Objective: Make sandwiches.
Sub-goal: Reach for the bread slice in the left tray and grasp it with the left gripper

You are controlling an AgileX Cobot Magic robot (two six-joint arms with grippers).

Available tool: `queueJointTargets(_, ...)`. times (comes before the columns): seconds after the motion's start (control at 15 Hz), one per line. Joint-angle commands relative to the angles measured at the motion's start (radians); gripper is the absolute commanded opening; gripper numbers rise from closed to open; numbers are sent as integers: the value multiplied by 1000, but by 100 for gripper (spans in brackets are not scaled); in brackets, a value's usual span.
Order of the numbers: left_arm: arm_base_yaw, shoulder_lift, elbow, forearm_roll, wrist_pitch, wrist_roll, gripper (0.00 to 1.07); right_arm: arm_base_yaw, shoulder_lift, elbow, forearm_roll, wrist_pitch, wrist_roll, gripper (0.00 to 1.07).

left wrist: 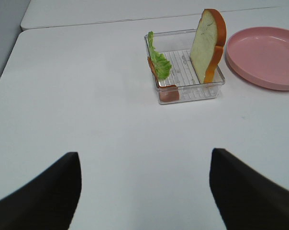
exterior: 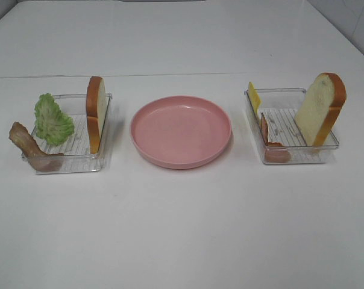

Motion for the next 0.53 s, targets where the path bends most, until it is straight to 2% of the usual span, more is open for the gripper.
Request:
queueJointTargets(0.07,5,-19,5,-9,-12,-1,72,-2,-12,3,-2,-12,6,78)
queueJointTargets(0.53,5,-19,5,-9,-12,-1,72,-2,-12,3,-2,-12,6,78)
